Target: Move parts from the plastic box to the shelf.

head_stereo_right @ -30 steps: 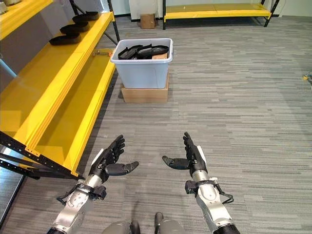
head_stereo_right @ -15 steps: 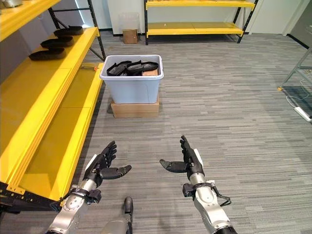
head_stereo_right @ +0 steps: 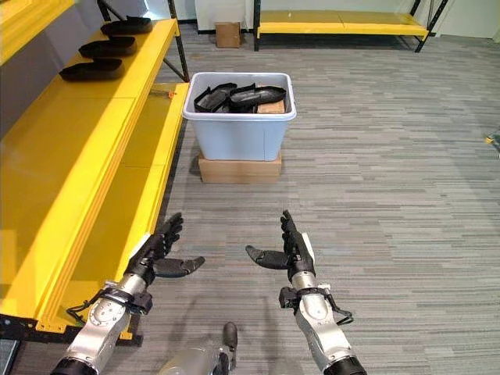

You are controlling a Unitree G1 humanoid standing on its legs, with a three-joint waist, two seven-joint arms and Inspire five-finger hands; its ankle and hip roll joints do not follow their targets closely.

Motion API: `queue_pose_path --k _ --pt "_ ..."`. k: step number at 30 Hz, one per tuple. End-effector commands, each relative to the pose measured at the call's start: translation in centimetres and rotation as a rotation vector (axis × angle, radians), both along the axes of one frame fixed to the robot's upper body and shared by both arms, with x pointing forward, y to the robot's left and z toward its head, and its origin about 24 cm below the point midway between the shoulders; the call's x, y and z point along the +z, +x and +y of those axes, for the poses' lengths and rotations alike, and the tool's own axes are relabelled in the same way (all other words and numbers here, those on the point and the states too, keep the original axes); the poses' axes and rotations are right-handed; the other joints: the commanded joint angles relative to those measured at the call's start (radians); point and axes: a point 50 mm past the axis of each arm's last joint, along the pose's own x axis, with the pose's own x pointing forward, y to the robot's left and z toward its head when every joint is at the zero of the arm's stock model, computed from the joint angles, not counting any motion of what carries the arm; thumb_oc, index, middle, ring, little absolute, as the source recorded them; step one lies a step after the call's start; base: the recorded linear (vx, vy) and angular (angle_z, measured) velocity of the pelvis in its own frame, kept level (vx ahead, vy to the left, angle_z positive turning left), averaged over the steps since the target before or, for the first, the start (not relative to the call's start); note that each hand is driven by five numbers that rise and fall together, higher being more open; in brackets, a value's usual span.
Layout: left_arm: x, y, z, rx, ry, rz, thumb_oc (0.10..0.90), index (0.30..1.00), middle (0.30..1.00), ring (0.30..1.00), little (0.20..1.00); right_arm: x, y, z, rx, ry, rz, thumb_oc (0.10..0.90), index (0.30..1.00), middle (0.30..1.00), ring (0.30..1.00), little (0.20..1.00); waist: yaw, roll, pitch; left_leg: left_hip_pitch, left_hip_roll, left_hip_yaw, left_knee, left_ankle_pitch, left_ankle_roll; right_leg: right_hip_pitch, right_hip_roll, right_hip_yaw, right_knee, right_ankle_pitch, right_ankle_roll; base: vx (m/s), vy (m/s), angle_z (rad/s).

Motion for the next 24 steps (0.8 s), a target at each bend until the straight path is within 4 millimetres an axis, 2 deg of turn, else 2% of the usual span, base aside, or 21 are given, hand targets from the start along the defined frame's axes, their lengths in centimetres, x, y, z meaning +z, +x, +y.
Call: queue_pose_path --k 1,2,3,4,5,6,8,10,13,14,16,19,20,24 --pt "3.8 0.9 -1.0 -0.069 -0.056 -0.212 0.900 1.000 1.000 1.000 1.000 4.3 1.1 0.2 0.017 -0.019 -0.256 0.900 1.000 1.000 1.000 1.000 -0.039 0.041 -0.096 0.073 0.025 -0.091 -0.053 -0.124 -0.045 -0.017 0.169 -0.070 -0.242 0.124 -0.025 0.22 -0.002 -0.19" --pt "3.9 0.9 -0.9 -0.073 -0.058 -0.212 0.900 1.000 1.000 1.000 1.000 4.3 1.1 -0.1 0.014 -0.025 -0.254 0.900 1.000 1.000 1.000 1.000 -0.043 0.038 -0.092 0.083 0.020 -0.098 -0.057 -0.127 -0.047 -0.023 0.174 -0.085 -0.330 0.118 -0.025 0.27 -0.049 -0.14" --pt "3.9 0.9 -0.7 -0.077 -0.065 -0.205 0.900 1.000 1.000 1.000 1.000 4.2 1.1 -0.5 0.007 -0.031 -0.244 0.900 1.000 1.000 1.000 1.000 -0.049 0.031 -0.084 0.104 0.014 -0.103 -0.060 -0.135 -0.049 -0.037 0.177 -0.110 -0.478 0.132 -0.021 0.21 -0.047 -0.01" --pt "3.9 0.9 -0.7 -0.077 -0.068 -0.203 0.900 1.000 1.000 1.000 1.000 4.2 1.1 -0.6 0.005 -0.031 -0.240 0.900 1.000 1.000 1.000 1.000 -0.051 0.031 -0.083 0.107 0.015 -0.105 -0.061 -0.136 -0.050 -0.039 0.179 -0.116 -0.509 0.142 -0.021 0.27 -0.054 -0.01" --pt "3.9 0.9 -0.6 -0.070 -0.074 -0.196 0.900 1.000 1.000 1.000 1.000 4.0 1.1 -0.8 0.001 -0.034 -0.227 0.900 1.000 1.000 1.000 1.000 -0.057 0.023 -0.077 0.131 0.009 -0.106 -0.065 -0.147 -0.050 -0.057 0.173 -0.131 -0.615 0.173 -0.013 0.45 -0.111 -0.11" --pt "3.7 0.8 -0.8 -0.062 -0.086 -0.187 0.900 1.000 1.000 1.000 1.000 3.6 1.1 -1.7 -0.016 -0.049 -0.194 0.900 1.000 1.000 1.000 1.000 -0.081 0.009 -0.064 0.188 -0.003 -0.134 -0.079 -0.172 -0.057 -0.085 0.170 -0.121 -0.842 0.248 0.021 0.56 -0.145 -0.17" --pt "3.5 0.7 -1.6 -0.058 -0.099 -0.188 0.900 1.000 1.000 1.000 1.000 3.2 0.9 -2.3 -0.051 -0.069 -0.174 0.900 1.000 1.000 1.000 1.000 -0.096 0.009 -0.053 0.228 -0.001 -0.163 -0.079 -0.197 -0.057 -0.126 0.159 -0.099 -0.944 0.307 0.041 0.42 -0.110 0.13" --pt "3.4 0.6 -2.0 -0.060 -0.110 -0.188 0.900 1.000 1.000 1.000 1.000 3.0 0.9 -2.4 -0.072 -0.069 -0.162 0.900 1.000 1.000 1.000 1.000 -0.101 0.014 -0.046 0.248 0.006 -0.174 -0.082 -0.212 -0.056 -0.151 0.153 -0.094 -0.964 0.326 0.048 0.31 -0.094 0.24" --pt "3.2 0.3 -2.2 -0.060 -0.119 -0.189 0.900 1.000 1.000 1.000 1.000 2.8 0.6 -2.5 -0.093 -0.068 -0.151 0.900 1.000 1.000 1.000 1.000 -0.113 0.004 -0.050 0.259 -0.007 -0.199 -0.082 -0.233 -0.043 -0.130 0.164 -0.056 -0.985 0.341 0.050 0.38 -0.152 0.07" --pt "3.3 0.3 -2.6 -0.072 -0.122 -0.194 0.900 1.000 1.000 1.000 1.000 2.9 0.5 -2.5 -0.100 -0.068 -0.161 0.900 1.000 1.000 1.000 1.000 -0.123 0.000 -0.057 0.255 -0.013 -0.215 -0.066 -0.249 -0.037 -0.132 0.167 -0.012 -0.951 0.353 0.050 0.46 -0.211 0.20" --pt "3.3 0.2 -2.8 -0.090 -0.119 -0.196 0.900 1.000 1.000 1.000 1.000 3.1 0.4 -2.4 -0.117 -0.075 -0.173 0.900 1.000 1.000 1.000 1.000 -0.133 -0.004 -0.057 0.250 -0.013 -0.216 -0.044 -0.268 -0.031 -0.136 0.174 0.026 -0.904 0.352 0.049 0.42 -0.199 0.42" --pt "3.2 0.1 -2.8 -0.088 -0.120 -0.199 0.900 1.000 1.000 1.000 1.000 3.1 0.5 -2.4 -0.118 -0.080 -0.182 0.900 1.000 1.000 1.000 1.000 -0.134 -0.006 -0.056 0.248 -0.011 -0.215 -0.032 -0.277 -0.031 -0.132 0.175 0.033 -0.880 0.346 0.046 0.27 -0.155 0.60" --pt "3.2 -0.1 -2.6 -0.066 -0.116 -0.204 0.900 1.000 1.000 1.000 1.000 3.7 0.6 -2.4 -0.117 -0.102 -0.212 0.900 1.000 1.000 1.000 1.000 -0.136 -0.010 -0.055 0.247 -0.001 -0.211 -0.002 -0.300 -0.033 -0.123 0.185 0.044 -0.804 0.318 0.029 0.36 -0.230 0.43" --pt "3.1 -0.4 -2.3 -0.060 -0.134 -0.189 0.900 1.000 1.000 1.000 1.000 4.3 0.7 -2.7 -0.088 -0.100 -0.232 0.900 1.000 1.000 1.000 1.000 -0.137 -0.006 -0.067 0.267 0.031 -0.183 0.056 -0.349 -0.044 -0.096 0.187 0.015 -0.733 0.231 -0.001 0.47 -0.304 0.25"
